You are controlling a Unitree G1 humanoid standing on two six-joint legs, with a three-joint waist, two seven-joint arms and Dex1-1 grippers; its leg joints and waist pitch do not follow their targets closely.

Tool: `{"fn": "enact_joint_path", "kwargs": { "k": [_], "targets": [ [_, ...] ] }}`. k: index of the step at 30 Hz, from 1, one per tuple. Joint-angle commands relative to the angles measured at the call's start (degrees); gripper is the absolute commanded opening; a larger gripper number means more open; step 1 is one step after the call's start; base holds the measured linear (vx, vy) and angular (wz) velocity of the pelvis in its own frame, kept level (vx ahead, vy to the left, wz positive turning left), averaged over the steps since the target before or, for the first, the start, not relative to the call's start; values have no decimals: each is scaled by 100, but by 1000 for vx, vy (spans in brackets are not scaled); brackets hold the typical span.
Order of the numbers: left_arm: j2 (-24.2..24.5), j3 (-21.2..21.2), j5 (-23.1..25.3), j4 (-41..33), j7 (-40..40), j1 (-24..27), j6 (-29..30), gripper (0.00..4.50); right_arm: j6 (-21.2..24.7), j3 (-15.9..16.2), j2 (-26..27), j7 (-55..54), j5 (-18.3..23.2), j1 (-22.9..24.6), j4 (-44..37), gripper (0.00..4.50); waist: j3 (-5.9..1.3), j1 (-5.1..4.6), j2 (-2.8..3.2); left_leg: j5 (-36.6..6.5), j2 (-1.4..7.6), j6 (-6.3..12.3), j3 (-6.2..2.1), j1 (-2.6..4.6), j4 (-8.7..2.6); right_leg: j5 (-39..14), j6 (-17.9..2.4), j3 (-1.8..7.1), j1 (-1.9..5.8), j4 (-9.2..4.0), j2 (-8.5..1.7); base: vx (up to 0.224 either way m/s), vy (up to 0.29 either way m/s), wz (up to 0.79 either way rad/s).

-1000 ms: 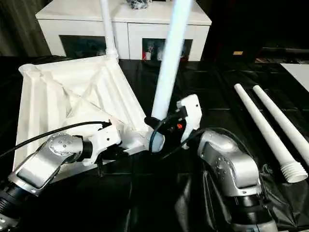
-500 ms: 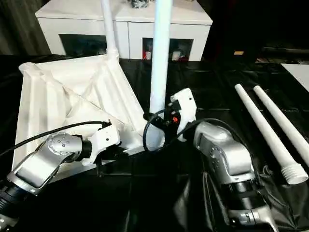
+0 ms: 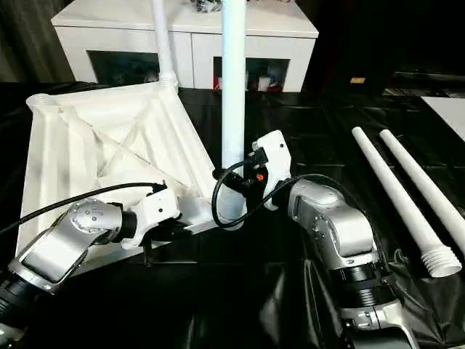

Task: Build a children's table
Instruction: Insert table leg to table base

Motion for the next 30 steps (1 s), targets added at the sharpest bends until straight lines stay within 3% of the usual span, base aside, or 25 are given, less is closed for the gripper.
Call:
{"fn": "enact_joint_path", "kwargs": {
  "k": [1,7,9,19,28,30],
  "targets": [
    [22,-187,118,-94,-133,25,-101,0,190,123,10,-31,-120,116,255,184,-262,-51,5,-2043,491,-434,-253,240,-543,-1746,-944,312,-5,-549,-485,0,0,0],
    [24,-161,121,-67,-113,14,-108,0,98,-113,128,-100,43,227,273,184,-253,-57,9,-2156,491,-484,-260,245,-556,-1799,-935,311,-16,-556,-484,0,0,0],
    [25,-146,118,-43,-110,-3,-113,0,-3,-320,198,-135,146,372,309,184,-246,-50,28,-2242,500,-507,-265,263,-560,-1810,-931,320,-36,-569,-487,0,0,0],
    [22,-118,114,1,-99,-35,-119,0,-352,-641,329,-215,227,817,134,184,-239,-44,39,-2280,503,-513,-259,263,-581,-1745,-960,319,-30,-581,-488,0,0,0],
    [1,-106,124,50,-96,-69,-132,0,-619,-477,308,-202,47,1156,-150,184,-248,-49,54,-2253,505,-535,-256,271,-608,-1420,-969,303,-14,-567,-466,0,0,0],
    [-9,-104,125,57,-93,-77,-129,0,-649,-512,363,-238,74,1221,-209,184,-254,-51,45,-2078,506,-480,-246,262,-616,-1227,-991,300,7,-556,-463,0,0,0]
  ]
}}
